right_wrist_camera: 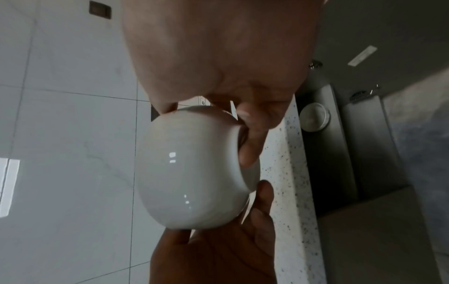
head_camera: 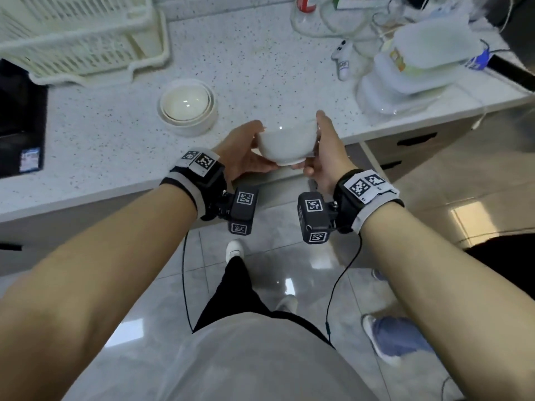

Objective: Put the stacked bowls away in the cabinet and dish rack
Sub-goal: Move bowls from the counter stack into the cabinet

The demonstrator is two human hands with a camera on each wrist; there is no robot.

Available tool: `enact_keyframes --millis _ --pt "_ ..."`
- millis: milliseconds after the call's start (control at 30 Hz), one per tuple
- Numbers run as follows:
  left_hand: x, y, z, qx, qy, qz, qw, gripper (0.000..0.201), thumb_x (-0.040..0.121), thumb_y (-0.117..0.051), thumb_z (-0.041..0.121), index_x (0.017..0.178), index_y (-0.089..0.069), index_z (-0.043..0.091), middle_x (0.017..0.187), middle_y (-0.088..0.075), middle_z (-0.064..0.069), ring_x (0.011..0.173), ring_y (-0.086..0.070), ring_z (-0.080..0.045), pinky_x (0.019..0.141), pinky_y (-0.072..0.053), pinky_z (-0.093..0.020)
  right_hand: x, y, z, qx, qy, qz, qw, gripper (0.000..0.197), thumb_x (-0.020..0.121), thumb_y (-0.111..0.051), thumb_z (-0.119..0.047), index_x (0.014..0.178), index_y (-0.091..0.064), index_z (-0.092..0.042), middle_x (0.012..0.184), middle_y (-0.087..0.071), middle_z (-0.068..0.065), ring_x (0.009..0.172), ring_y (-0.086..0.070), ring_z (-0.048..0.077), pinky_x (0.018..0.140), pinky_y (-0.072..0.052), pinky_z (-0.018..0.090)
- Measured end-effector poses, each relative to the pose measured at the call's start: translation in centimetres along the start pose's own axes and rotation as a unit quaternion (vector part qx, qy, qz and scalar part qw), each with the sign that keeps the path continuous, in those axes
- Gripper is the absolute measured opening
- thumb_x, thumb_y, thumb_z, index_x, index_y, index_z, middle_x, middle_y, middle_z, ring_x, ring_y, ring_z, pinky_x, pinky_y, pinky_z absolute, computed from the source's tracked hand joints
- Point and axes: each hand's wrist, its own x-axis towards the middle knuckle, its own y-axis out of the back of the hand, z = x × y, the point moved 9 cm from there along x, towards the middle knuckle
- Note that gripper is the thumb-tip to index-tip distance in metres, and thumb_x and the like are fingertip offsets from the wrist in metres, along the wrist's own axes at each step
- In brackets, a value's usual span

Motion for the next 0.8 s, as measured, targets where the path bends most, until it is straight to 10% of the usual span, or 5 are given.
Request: enact_keyframes --millis 233,400,600,800 --pt "-1.8 -2.3 -3.4 -0.022 0.013 -0.002 1.000 0.014 0.086 -0.047 0.017 0.094 -0.050 0.006 0.098 -0.055 -0.013 0.076 -0.066 -0.035 0.065 -0.061 -0.040 -2.5 2.6 2.4 -0.005 -0.006 -0.022 1.000 0.059 0.088 -0.037 -0.074 0.097 -0.062 -0.021 0.069 -0.066 0.003 0.046 -0.056 0.017 0.041 -0.030 0.021" --pt "-0.5 -1.5 -7.8 -0.007 0.036 0.030 0.999 0.030 0.091 -0.046 0.017 0.117 -0.049 0.003 0.113 -0.057 -0.020 0.072 -0.071 -0.035 0.063 -0.061 -0.044 -1.0 3.5 6.3 -0.043 -0.028 -0.009 0.999 0.056 0.092 -0.036 -0.063 0.105 -0.063 -0.015 0.062 -0.064 0.004 0.045 -0.056 0.017 0.037 -0.036 0.018" --pt "3.2 0.5 -14.0 0.067 0.058 0.055 0.995 0.039 0.088 -0.037 0.003 0.125 -0.050 0.007 0.112 -0.060 -0.025 0.073 -0.069 -0.036 0.054 -0.059 -0.038 3.0 4.2 12.4 -0.100 -0.033 -0.012 0.994 0.051 0.086 -0.039 -0.051 0.120 -0.060 -0.019 0.110 -0.068 0.017 0.073 -0.064 0.022 0.043 -0.048 0.023" --pt "10.2 2.6 -18.2 0.076 0.070 0.073 0.992 0.040 0.091 -0.038 0.003 0.130 -0.045 0.010 0.123 -0.057 -0.023 0.079 -0.069 -0.036 0.061 -0.061 -0.043 9.0 5.7 16.7 -0.162 -0.067 0.021 0.984 0.046 0.097 -0.039 -0.051 0.128 -0.050 -0.019 0.120 -0.062 0.008 0.089 -0.069 0.025 0.056 -0.058 0.032"
